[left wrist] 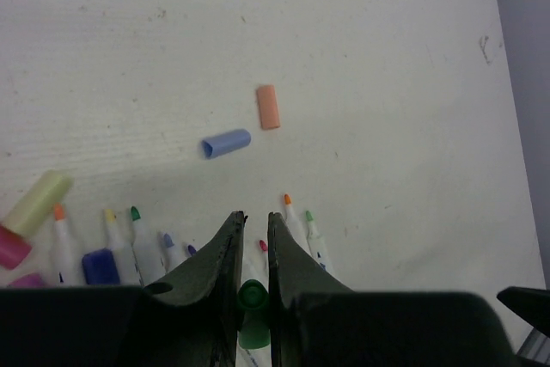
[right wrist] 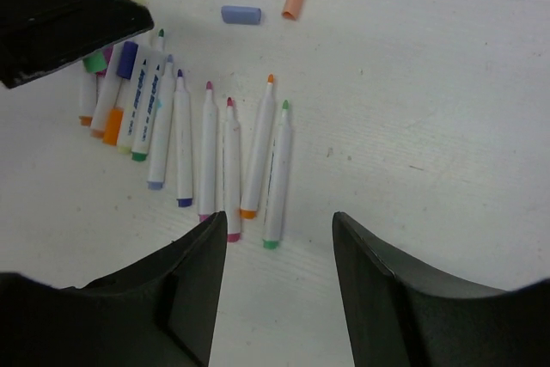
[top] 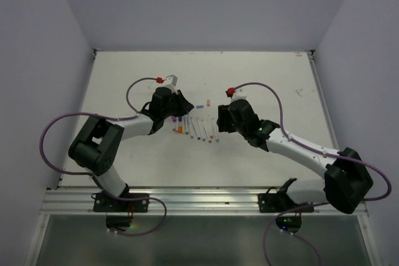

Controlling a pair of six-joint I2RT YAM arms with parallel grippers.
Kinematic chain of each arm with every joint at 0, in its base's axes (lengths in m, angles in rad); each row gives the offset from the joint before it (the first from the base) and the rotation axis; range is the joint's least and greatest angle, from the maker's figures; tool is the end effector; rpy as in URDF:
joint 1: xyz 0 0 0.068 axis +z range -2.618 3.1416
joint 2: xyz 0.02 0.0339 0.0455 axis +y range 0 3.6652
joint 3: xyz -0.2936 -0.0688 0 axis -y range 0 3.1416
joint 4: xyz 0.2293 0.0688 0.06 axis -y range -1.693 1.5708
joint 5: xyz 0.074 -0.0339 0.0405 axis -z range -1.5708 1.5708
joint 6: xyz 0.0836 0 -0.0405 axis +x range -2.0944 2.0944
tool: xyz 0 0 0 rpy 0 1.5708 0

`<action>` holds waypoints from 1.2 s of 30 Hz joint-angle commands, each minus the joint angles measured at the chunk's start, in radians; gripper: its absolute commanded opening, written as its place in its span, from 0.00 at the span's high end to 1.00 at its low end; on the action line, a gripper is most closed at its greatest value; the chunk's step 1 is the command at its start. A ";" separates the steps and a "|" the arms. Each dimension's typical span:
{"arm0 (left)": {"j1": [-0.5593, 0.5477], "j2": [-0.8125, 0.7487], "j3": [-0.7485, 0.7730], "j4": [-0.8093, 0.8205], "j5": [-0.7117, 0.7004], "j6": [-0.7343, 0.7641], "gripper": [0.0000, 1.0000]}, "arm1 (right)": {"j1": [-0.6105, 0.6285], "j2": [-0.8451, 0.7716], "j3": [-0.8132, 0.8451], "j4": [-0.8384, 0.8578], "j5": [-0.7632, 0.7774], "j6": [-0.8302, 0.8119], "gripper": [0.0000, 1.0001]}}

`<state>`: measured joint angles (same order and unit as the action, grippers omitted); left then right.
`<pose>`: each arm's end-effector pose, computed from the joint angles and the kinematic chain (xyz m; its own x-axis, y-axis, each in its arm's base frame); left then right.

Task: Open the pen caps

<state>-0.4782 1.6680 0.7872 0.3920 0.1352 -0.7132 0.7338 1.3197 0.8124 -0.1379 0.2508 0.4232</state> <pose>0.3315 -0.1845 0.1934 -0.6827 -0.3763 -0.6263 0.1520 0.7653 -0.6255 0.2370 0.1858 0.2457 -0.6131 -0.0172 -0.7898 -0.2738 0.9424 0.1920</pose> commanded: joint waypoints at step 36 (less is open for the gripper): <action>-0.007 -0.505 0.102 -0.304 -0.334 0.265 0.00 | -0.002 -0.551 0.111 -0.399 0.376 -0.182 0.15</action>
<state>-0.4805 1.2903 0.8661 0.2379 -0.0685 -0.5556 0.7338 0.8169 0.8188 -0.4625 0.5037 0.3153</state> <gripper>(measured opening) 0.986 0.816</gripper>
